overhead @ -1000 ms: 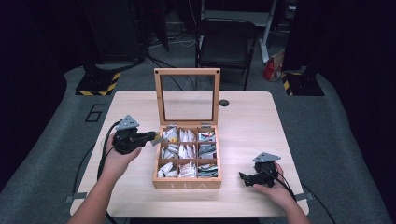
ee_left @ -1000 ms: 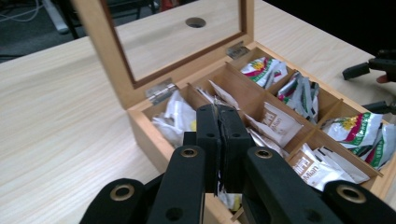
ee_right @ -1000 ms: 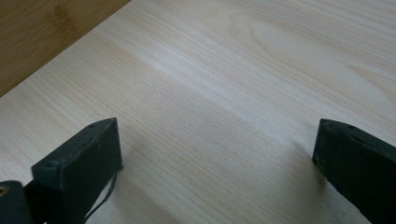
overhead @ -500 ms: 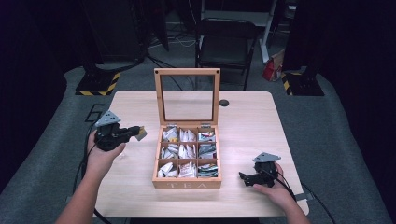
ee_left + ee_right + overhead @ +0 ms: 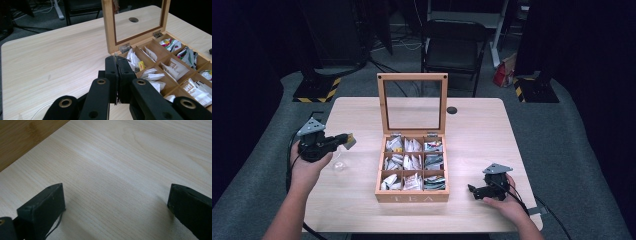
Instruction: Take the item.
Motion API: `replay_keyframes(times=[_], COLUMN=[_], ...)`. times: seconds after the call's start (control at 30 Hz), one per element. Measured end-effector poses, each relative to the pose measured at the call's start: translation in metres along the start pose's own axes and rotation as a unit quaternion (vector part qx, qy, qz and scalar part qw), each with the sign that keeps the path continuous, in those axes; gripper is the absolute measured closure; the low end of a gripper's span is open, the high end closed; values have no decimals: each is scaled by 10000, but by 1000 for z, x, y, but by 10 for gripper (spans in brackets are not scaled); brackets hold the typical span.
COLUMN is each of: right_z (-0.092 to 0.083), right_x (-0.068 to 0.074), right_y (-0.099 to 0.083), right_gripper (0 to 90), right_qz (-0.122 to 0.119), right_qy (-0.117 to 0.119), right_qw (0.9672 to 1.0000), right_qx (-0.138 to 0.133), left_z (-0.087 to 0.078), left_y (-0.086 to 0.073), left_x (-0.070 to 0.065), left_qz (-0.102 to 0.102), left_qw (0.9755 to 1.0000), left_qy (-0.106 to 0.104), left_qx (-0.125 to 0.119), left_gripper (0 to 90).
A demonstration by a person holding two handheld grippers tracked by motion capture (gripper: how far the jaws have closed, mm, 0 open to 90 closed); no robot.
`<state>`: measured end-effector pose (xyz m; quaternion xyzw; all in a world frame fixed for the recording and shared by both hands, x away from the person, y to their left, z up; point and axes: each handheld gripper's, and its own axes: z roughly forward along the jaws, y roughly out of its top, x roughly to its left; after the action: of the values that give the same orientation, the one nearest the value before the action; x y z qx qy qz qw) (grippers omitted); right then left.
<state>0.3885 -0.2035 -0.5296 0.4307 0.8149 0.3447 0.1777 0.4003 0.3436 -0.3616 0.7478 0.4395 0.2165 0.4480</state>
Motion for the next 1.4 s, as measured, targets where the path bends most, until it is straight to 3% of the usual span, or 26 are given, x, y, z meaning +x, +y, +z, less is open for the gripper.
replay_keyframes(times=[0.77, 1.4], right_z=[0, 0], right_x=[0, 0], right_y=[0, 0], right_gripper=[5, 5], right_qz=[-1, 0], right_qy=[-1, -1], right_qw=[10000, 10000], right_qx=[-1, -1], left_z=[-13, -11], left_y=[-13, -32], left_x=[27, 44], left_qz=[-301, -547], left_qw=[9990, 9970], left_qy=[322, 542], left_qx=[-21, 13], left_gripper=[884, 884])
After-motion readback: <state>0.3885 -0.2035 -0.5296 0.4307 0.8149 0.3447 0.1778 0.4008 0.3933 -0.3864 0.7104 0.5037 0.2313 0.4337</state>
